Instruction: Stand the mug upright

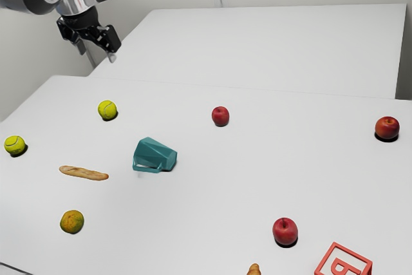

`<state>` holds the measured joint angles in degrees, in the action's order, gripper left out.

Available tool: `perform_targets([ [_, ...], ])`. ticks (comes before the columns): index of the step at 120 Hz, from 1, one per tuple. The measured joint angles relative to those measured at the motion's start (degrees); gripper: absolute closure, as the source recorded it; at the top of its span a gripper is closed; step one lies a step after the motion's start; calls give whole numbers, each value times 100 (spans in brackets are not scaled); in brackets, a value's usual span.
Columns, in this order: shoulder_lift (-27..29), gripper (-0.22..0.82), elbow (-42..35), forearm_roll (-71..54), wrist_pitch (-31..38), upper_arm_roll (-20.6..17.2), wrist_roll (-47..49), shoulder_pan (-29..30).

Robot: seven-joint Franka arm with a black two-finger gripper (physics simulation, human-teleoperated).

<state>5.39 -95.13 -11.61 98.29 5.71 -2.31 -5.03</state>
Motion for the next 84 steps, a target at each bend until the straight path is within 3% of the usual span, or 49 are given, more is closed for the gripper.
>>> perform_targets([
  [38,-20,0,-82,9,105,9,-28,179],
  [51,-130,0,-176,174,206,17,-40,540],
  [84,-875,0,-449,2201,27,36,-88,1783],
])
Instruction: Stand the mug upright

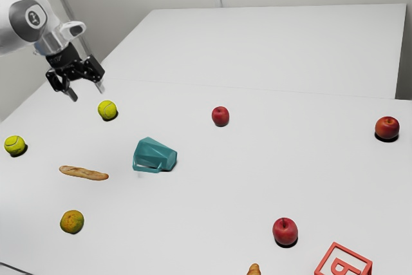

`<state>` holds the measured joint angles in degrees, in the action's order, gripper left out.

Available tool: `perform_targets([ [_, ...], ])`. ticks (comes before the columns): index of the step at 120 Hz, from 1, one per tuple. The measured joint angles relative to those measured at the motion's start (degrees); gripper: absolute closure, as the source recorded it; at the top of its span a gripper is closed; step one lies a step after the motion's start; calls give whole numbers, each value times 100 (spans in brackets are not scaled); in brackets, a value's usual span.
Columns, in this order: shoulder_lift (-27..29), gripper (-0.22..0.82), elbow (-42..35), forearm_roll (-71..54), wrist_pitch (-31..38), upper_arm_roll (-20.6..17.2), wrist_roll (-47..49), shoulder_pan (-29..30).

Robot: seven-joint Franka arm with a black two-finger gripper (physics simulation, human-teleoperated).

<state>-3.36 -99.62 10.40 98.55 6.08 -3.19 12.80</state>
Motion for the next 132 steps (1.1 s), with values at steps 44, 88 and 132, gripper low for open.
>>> perform_targets([
  [44,-1076,0,-155,1399,-237,15,-110,74],
  [88,-1875,0,-3,2263,-193,22,-293,189],
  [132,-2263,0,4,3004,-133,12,-400,188],
])
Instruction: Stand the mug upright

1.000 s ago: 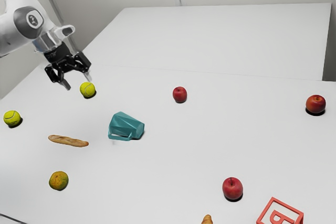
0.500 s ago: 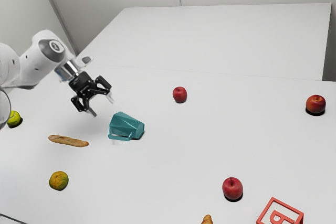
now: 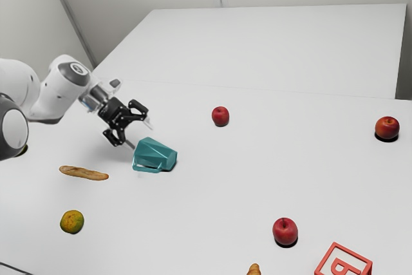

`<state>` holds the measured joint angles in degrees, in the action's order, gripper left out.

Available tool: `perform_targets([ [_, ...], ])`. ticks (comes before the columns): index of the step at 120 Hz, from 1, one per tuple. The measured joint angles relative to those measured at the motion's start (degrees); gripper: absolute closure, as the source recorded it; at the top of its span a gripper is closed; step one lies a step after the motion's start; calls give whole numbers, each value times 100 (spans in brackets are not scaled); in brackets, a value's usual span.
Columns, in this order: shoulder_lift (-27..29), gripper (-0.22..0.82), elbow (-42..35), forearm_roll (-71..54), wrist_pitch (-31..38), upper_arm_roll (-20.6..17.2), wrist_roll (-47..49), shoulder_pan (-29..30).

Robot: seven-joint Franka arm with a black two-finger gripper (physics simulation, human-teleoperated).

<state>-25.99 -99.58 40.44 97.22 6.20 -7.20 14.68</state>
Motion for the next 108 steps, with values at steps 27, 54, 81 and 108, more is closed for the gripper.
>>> perform_targets([
  [27,-170,0,-96,317,-31,-51,-18,-5],
  [54,-180,34,-32,168,0,-165,38,-18],
  [81,-149,63,26,-41,28,-186,170,-19],
  [108,-90,74,196,-69,34,-325,293,-48],
])
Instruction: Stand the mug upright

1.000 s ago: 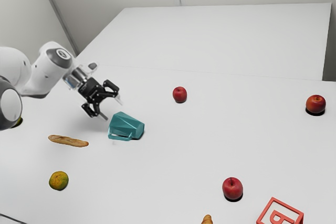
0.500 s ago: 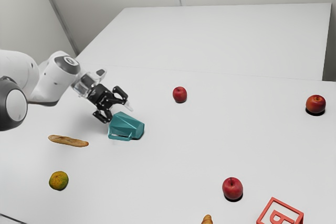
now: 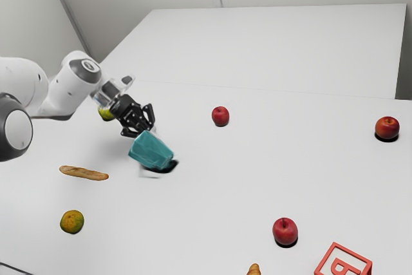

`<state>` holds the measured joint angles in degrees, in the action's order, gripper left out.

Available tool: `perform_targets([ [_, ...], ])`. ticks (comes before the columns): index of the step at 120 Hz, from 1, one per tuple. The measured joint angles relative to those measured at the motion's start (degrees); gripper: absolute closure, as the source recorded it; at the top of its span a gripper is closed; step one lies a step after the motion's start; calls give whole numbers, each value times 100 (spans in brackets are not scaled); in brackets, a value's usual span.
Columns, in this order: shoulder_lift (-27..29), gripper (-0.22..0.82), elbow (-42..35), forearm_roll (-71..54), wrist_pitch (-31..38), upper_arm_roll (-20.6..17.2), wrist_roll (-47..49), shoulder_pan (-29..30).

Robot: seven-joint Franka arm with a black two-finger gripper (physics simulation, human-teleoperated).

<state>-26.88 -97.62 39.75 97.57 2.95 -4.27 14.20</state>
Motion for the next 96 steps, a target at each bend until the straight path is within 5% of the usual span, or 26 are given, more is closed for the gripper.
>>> perform_targets([
  [48,713,76,-228,-1016,262,-5,174,-537],
  [96,2226,78,-2089,-3348,2262,-581,965,-1234],
])
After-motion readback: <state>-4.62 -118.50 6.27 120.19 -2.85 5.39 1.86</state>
